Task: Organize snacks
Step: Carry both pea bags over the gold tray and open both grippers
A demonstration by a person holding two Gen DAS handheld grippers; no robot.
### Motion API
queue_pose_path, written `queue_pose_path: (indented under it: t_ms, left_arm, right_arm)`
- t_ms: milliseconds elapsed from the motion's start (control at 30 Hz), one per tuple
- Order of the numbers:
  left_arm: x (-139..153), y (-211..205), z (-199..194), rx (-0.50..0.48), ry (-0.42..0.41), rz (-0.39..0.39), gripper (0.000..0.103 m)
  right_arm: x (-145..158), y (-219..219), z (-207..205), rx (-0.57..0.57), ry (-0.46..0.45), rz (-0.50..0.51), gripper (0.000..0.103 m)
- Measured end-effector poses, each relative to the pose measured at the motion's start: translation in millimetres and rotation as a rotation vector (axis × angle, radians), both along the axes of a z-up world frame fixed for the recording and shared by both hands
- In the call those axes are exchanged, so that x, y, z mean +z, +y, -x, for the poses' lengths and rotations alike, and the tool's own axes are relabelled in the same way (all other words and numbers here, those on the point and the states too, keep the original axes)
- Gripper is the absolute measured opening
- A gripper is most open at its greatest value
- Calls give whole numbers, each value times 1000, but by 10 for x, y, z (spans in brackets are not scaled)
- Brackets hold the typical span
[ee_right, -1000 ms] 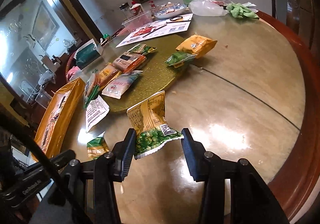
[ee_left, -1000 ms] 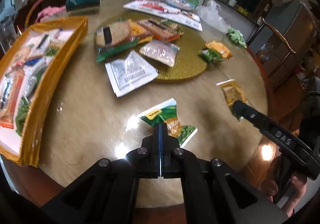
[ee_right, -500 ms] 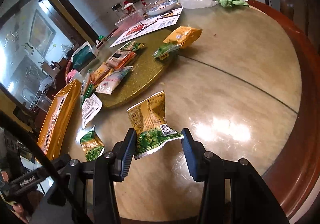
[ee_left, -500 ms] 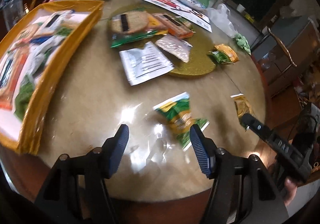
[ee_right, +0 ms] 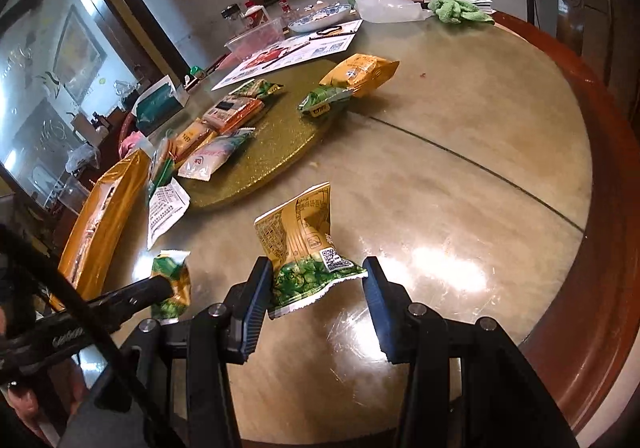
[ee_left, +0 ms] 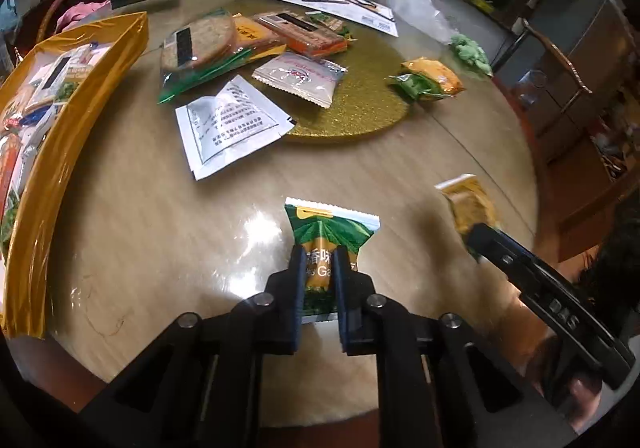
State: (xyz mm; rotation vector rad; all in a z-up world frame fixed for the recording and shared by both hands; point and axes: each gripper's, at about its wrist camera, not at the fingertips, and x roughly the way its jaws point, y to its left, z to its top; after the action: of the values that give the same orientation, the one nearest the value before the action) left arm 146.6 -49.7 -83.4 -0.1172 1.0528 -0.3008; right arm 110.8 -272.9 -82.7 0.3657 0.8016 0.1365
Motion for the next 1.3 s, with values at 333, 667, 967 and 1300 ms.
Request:
queue_pose_path:
  t_ms: [333, 667, 967, 1300]
  left_arm:
    - [204, 323, 52, 19, -66, 51, 11]
    - [690, 1079, 239, 125, -165, 132, 11]
    - [854, 1937, 448, 308, -213, 134, 11]
    - [529, 2626, 205, 419, -165, 134, 11]
  right_arm:
    - [181, 251, 16, 50, -46, 75, 44]
    - [251, 528, -35, 55, -62, 66, 42]
    - [621, 1288, -42, 241, -162, 4, 41]
    - [626, 2402, -483, 430, -127, 59, 7]
